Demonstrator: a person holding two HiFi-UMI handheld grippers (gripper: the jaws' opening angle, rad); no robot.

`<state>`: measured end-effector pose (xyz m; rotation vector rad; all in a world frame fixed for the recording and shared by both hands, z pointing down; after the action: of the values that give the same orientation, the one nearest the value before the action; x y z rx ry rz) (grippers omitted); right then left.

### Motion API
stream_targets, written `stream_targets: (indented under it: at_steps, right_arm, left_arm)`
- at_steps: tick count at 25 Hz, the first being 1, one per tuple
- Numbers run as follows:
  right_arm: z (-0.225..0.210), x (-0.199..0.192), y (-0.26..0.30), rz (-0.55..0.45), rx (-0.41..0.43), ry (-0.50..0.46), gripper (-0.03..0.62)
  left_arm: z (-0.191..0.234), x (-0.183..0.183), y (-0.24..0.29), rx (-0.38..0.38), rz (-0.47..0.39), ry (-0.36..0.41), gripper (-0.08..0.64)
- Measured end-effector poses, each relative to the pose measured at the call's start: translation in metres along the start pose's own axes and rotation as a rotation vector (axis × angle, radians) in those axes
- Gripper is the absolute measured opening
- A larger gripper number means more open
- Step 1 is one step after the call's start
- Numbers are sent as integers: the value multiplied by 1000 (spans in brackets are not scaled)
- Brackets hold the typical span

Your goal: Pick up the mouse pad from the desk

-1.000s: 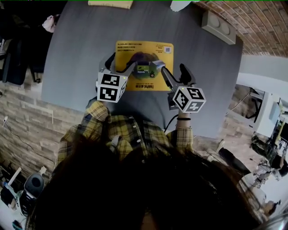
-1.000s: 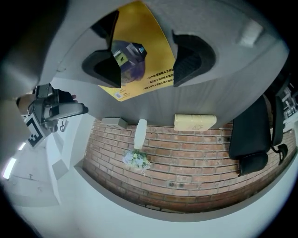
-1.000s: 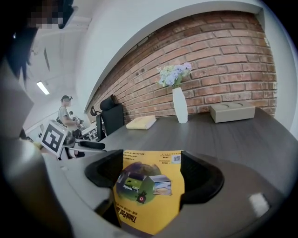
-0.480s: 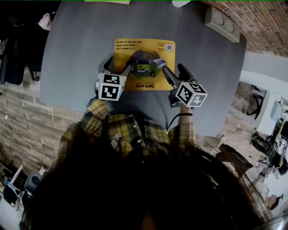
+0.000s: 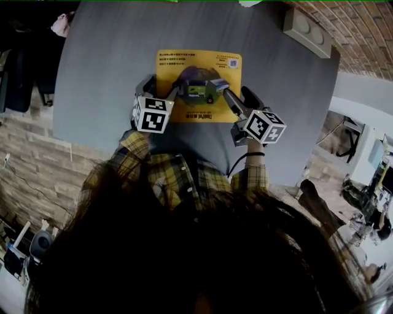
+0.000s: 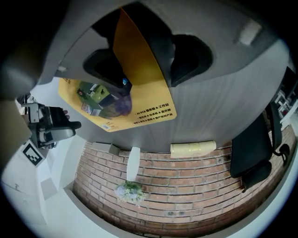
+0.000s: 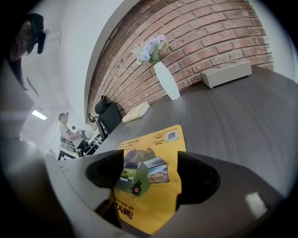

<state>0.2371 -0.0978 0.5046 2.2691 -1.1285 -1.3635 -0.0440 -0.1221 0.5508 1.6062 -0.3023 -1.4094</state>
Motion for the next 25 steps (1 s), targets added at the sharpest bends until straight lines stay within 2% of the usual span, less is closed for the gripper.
stream_targets:
  at_steps: [10, 15, 25]
  right_arm:
    - [-9, -1, 4, -16, 49, 123, 353]
    - [-20, -10, 3, 43, 55, 205, 353]
    - [-37, -12, 3, 158, 78, 293, 353]
  left_arm:
    - [-2, -2, 6, 15, -20, 28, 335]
    - [-7, -3, 6, 10, -4, 51, 319]
    - [-6, -2, 6, 2, -1, 42, 314]
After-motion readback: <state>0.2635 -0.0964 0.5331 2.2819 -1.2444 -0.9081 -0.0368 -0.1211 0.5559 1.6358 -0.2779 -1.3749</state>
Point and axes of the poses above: the fingertips, and each gripper's own axes: y forward along the fingers, z to its left, x out of its top, the point moved 7 cm from there along -y, backward along the fingers
